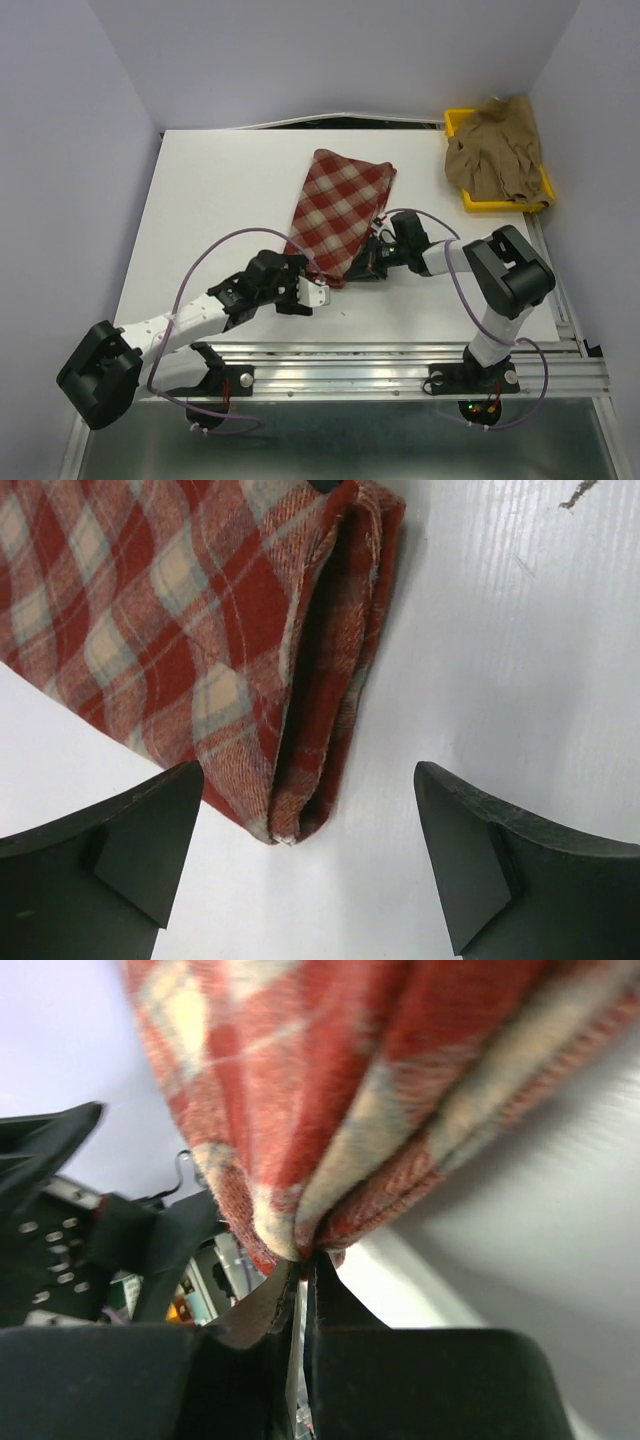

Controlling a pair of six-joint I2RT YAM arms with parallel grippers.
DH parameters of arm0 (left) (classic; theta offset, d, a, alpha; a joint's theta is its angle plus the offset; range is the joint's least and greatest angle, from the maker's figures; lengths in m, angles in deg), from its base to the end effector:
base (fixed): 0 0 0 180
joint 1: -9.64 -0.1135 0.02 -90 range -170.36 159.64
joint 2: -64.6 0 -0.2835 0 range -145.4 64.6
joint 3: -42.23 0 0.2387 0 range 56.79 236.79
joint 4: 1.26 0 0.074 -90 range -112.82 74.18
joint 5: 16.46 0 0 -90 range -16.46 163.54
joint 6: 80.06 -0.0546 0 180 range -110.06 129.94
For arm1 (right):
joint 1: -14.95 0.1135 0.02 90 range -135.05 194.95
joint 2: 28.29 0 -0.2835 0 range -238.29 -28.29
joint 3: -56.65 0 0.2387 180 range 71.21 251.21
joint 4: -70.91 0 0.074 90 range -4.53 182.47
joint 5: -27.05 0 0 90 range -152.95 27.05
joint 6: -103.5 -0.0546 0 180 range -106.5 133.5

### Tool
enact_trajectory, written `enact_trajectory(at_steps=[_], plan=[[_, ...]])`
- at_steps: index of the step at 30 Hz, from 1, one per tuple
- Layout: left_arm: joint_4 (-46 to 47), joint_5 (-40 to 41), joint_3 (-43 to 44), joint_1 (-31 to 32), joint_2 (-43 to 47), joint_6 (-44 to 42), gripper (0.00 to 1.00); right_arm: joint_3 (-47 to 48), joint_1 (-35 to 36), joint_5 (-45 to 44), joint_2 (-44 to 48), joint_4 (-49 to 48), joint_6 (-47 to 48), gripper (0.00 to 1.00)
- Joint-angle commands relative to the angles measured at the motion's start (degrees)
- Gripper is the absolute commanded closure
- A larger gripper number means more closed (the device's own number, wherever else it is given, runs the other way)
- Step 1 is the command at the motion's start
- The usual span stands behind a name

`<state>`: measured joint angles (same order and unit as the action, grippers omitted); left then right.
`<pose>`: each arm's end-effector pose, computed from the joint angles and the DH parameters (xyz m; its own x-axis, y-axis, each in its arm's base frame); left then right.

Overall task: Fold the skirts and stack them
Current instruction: Fold the skirt

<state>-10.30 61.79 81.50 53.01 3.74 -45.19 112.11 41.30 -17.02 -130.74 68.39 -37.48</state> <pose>0.1476 -0.1547 0.2083 0.4444 0.6852 -0.5771 0.7611 0.0510 0.6467 0.2728 0.1789 0.1373 -0.9920 0.1117 -0.0582 0.0041 0.4907 0.8713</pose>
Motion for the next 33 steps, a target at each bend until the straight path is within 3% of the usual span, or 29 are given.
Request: enact_trajectory(at_steps=[1, 13, 17, 21, 23, 29, 33], plan=[[8.62, 2.60, -1.94, 1.53, -0.48, -2.43, 0.01, 3.39, 0.46, 4.51, 3.93, -1.99, -2.63, 0.99], [19.61, 3.49, -1.16, 2.24, -10.77, 1.86, 0.02, 1.64, -1.38, 7.94, 4.81, -9.71, -15.54, 0.99], [20.67, 3.58, -0.80, 2.33, -12.96, 3.36, 0.07, 0.41, -2.00, 8.38, 4.28, -15.34, -21.95, 0.99], [21.81, 5.85, -0.80, 2.50, -14.90, 5.21, 0.22, -1.09, -3.23, 9.17, 3.67, -21.84, -27.23, 0.99], [21.99, 7.00, -0.89, 2.42, -15.25, 6.44, 0.28, -1.53, -3.84, 9.52, 3.75, -22.21, -27.24, 0.99], [20.34, 9.29, -0.63, 2.42, -14.11, 10.21, 0.57, -3.38, -3.85, 10.05, 4.28, -22.29, -26.45, 0.99], [17.52, 8.06, 3.14, 2.42, -14.55, 14.60, 0.65, -3.81, -3.85, 10.14, 4.89, -22.29, -26.54, 0.99]])
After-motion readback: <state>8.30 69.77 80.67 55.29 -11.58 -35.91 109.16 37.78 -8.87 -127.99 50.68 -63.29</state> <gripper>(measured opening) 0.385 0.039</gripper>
